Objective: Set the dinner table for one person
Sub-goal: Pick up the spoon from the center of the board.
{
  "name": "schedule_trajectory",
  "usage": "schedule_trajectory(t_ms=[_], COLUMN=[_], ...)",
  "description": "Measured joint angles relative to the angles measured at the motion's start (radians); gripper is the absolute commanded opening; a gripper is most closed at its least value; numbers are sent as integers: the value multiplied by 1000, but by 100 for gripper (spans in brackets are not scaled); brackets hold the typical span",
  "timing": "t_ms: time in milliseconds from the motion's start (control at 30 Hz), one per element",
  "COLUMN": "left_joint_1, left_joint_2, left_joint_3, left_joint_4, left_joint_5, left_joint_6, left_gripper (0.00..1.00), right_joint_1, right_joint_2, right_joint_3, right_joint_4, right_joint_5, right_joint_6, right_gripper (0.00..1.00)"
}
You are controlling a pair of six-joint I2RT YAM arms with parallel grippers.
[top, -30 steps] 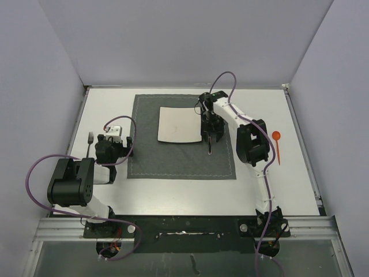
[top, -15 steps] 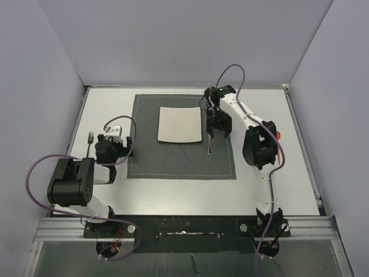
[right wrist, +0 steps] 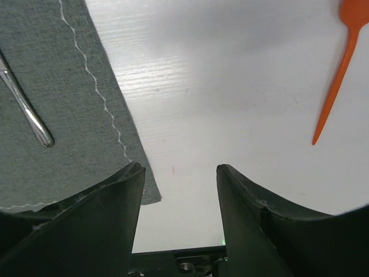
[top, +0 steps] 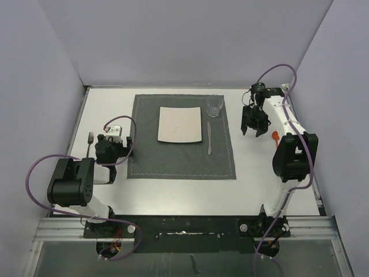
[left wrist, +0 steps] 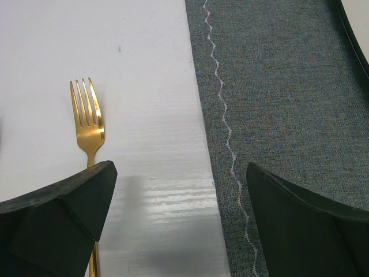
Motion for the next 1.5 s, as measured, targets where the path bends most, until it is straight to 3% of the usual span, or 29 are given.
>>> schedule_trajectory(t_ms=[400,867,1233,1500], left_joint_1=[0,0,0,0], left_joint_2=[0,0,0,0], left_joint_3=[0,0,0,0], left_joint_4=[0,0,0,0], left_joint_5=[0,0,0,0], left_joint_6=[0,0,0,0], left_gripper=[98,98,98,98], right_joint_1=[-80,-273,-398,-484], right_joint_2=[-179,-175,-149,-130], right_joint_3=[-317,-362,-409,-409], right_joint_4=[231,336,325,340], right_joint_5=[-169,-347,-306,-258], right_joint_6=[-204,-407,-491,-510], right_gripper=[54,53,53,47])
